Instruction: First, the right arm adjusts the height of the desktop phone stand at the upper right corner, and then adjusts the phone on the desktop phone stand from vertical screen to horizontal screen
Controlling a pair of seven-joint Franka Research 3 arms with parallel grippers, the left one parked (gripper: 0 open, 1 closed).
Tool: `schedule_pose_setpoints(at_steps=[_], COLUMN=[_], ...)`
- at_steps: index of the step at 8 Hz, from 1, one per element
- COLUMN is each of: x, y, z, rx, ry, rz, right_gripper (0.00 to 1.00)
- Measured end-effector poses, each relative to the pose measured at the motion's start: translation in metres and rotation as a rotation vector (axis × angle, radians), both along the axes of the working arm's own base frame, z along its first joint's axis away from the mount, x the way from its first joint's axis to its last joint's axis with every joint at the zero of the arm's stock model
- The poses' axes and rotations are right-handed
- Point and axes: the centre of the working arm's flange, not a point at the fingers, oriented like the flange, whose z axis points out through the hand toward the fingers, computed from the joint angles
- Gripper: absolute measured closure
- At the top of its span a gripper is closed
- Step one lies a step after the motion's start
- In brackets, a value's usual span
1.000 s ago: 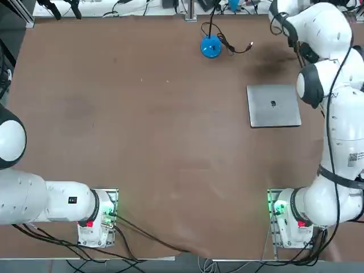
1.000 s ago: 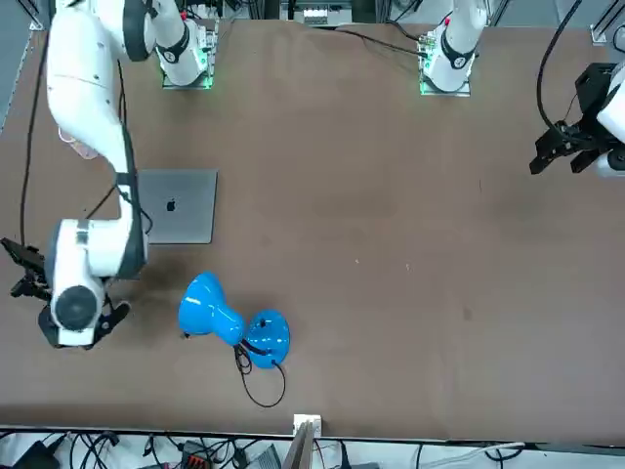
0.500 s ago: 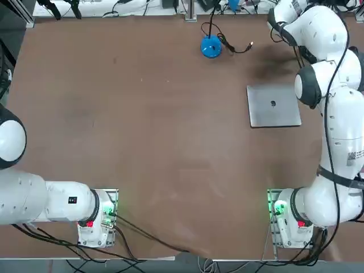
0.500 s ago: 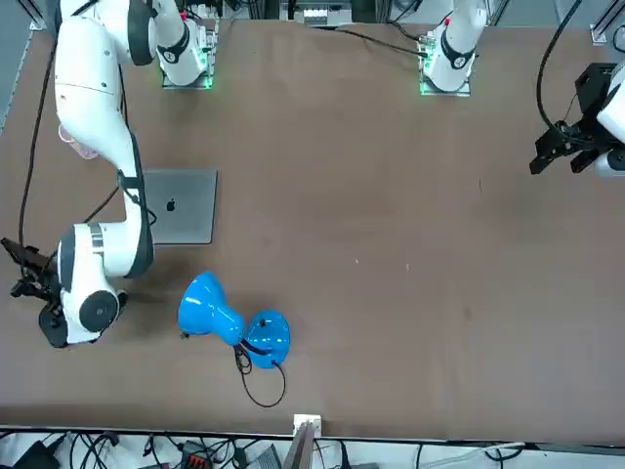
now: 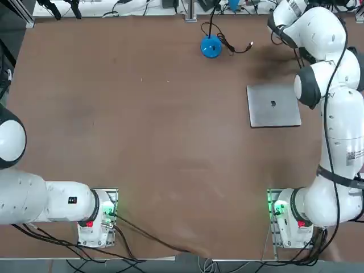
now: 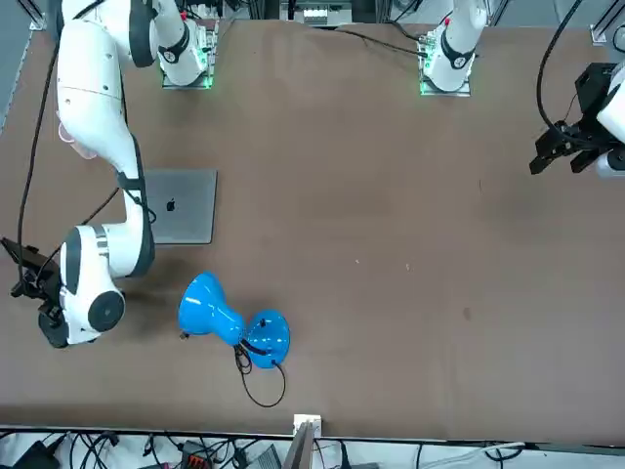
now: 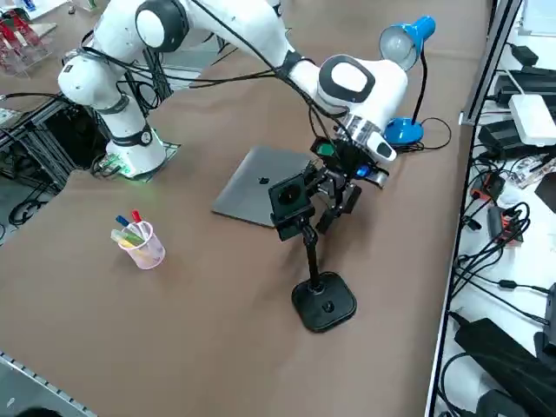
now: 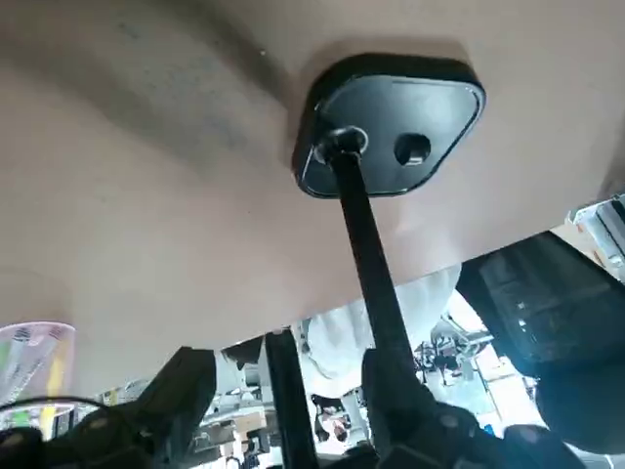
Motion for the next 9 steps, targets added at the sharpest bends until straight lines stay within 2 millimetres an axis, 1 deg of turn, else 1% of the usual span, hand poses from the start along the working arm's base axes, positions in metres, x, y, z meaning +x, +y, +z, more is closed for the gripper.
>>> schedule_pose_setpoints(at_steps=[3,4,5,9], x=[-0.006,-0.006,-0.007,-0.008], y=[-0.005,-0.007,-0.01,-0.016], z=[-0.006,-0.006,-0.006,-0.008], rx=[-0.011,-0.014,-0.015,-0.017], ry=[0.031,0.033,0.035,0.042], rz=[-0.026,-0.03,-0.035,-0.046], right_gripper=[0.26,0.26,0.33,0.44])
